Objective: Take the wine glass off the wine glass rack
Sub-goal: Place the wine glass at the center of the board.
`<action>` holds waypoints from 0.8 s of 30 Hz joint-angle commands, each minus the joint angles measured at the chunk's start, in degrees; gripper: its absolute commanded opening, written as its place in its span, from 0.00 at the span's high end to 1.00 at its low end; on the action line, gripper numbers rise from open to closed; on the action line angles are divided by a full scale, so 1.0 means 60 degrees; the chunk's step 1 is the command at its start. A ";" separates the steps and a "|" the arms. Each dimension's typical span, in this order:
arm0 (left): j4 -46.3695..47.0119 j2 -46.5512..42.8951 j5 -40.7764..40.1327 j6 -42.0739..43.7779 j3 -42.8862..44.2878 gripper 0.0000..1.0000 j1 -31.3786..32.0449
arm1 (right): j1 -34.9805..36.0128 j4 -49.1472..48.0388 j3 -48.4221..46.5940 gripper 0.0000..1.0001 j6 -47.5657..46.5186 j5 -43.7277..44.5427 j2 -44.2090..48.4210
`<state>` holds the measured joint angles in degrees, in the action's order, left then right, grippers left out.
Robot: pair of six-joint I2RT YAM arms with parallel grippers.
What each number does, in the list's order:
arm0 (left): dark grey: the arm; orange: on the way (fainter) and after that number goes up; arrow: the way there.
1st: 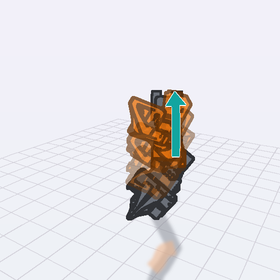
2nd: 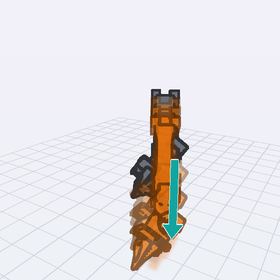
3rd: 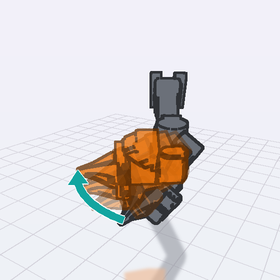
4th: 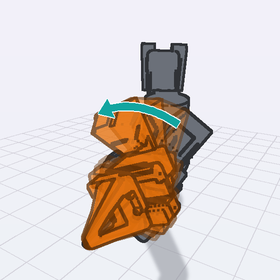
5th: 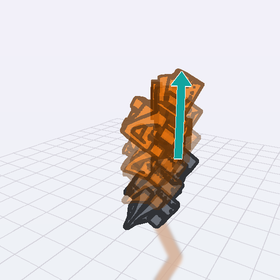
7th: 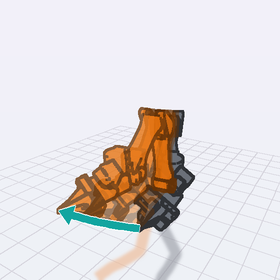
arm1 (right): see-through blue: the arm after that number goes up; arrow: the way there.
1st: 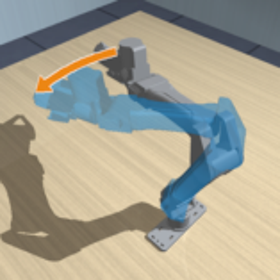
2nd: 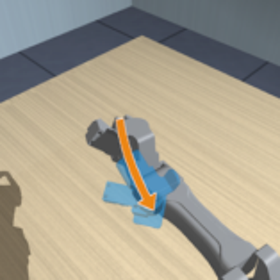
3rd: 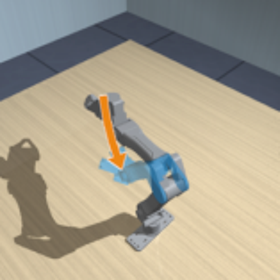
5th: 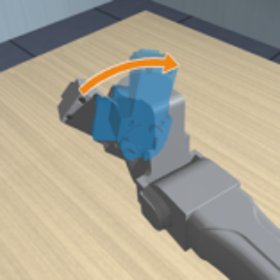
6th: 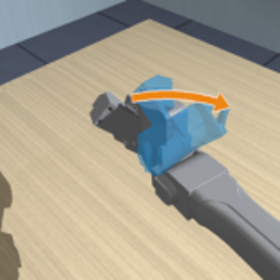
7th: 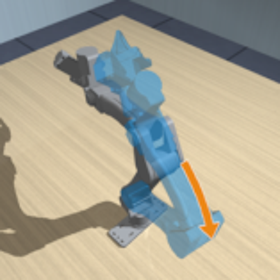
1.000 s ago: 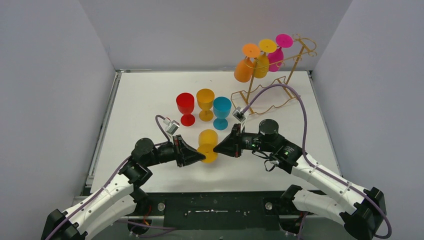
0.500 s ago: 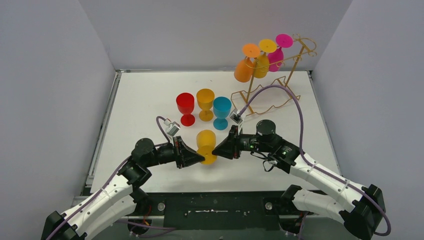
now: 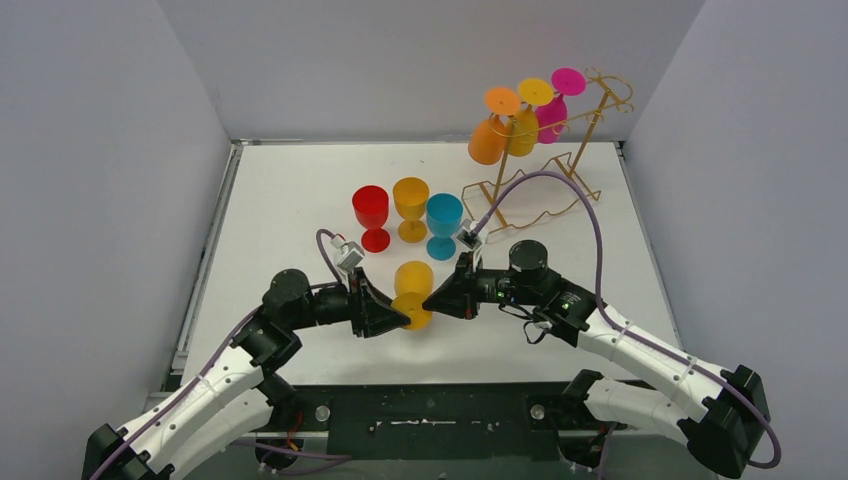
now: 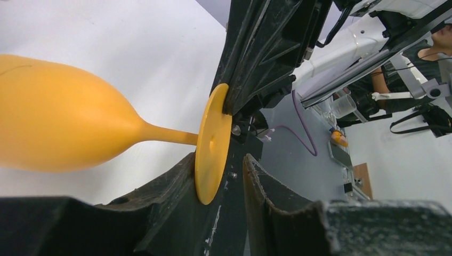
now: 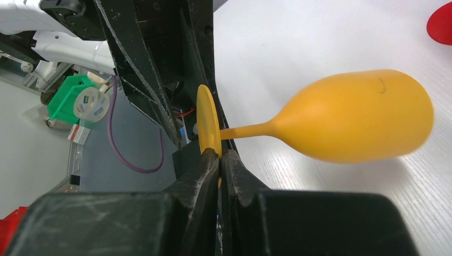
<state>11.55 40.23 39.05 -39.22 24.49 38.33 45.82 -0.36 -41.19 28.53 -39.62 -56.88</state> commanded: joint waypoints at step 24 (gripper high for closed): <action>-0.0015 0.0417 0.0791 0.1000 0.0733 1.00 0.0057 | 0.0083 -0.0913 0.0099 1.00 -0.0186 -0.0160 0.0339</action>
<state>4.05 42.46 40.69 -32.60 27.99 38.30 45.78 -1.72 -40.95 27.68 -39.44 -55.86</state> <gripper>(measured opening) 0.017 0.034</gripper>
